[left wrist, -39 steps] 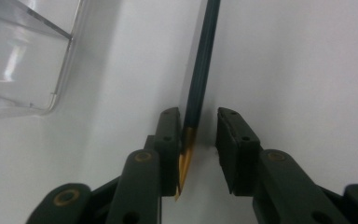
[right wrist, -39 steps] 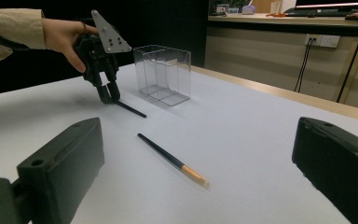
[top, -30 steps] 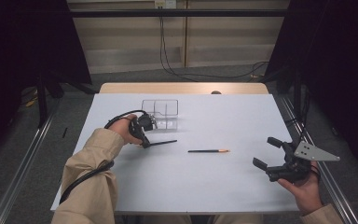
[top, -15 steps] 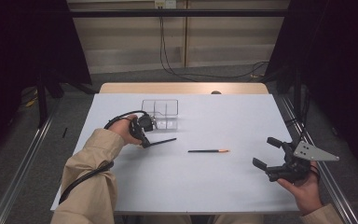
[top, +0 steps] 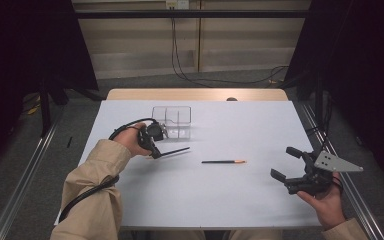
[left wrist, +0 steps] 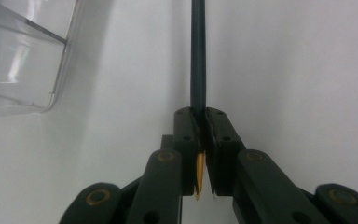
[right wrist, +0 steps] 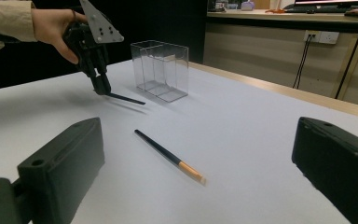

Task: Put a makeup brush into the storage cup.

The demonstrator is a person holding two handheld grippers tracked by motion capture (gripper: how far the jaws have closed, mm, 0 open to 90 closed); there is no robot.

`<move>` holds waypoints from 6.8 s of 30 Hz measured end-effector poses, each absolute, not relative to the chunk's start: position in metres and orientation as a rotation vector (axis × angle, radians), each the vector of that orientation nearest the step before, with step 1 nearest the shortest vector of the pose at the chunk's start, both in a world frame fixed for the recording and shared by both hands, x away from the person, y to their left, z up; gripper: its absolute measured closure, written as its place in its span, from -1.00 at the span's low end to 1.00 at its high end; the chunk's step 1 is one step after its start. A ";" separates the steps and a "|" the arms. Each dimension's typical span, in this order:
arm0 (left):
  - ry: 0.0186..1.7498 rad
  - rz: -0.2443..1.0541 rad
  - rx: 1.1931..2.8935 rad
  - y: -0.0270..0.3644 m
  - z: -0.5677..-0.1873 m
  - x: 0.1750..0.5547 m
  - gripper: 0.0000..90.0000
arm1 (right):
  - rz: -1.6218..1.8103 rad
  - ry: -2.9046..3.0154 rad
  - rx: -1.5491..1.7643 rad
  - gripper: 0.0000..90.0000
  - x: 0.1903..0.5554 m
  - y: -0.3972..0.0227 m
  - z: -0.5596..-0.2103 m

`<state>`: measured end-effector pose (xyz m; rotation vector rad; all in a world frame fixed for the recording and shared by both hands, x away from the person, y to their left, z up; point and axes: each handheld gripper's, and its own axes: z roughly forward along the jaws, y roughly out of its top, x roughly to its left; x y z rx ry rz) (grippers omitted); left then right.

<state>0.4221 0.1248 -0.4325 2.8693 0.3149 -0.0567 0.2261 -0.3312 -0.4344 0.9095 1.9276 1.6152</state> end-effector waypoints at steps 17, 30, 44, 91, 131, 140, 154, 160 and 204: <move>0.296 -0.071 2.826 0.117 -0.405 0.405 0.86 | 1.597 1.956 0.899 -0.96 0.228 -0.329 -0.433; 0.243 -0.064 2.813 0.107 -0.391 0.392 0.86 | 1.587 2.003 0.878 -0.97 0.231 -0.323 -0.433; 0.160 -0.088 2.816 0.091 -0.386 0.381 0.86 | 1.592 2.046 0.884 -0.97 0.234 -0.319 -0.432; -0.080 -0.101 2.814 0.038 -0.386 0.337 0.86 | 1.382 2.470 0.812 -0.90 0.260 -0.260 -0.428; -0.146 -0.116 2.821 0.023 -0.384 0.336 0.86 | 1.013 2.869 0.587 -0.03 0.295 -0.202 -0.401; -0.157 -0.114 2.817 0.021 -0.384 0.335 0.86 | 0.980 2.893 0.528 0.12 0.299 -0.193 -0.399; -0.168 -0.112 2.818 0.020 -0.383 0.334 0.86 | 0.949 2.933 0.509 0.45 0.300 -0.182 -0.401; -0.170 -0.115 2.809 0.021 -0.383 0.334 0.86 | 0.919 2.955 0.497 0.60 0.299 -0.180 -0.403; -0.129 -0.175 2.685 0.030 -0.372 0.348 0.85 | 0.827 3.041 0.486 0.91 0.299 -0.170 -0.422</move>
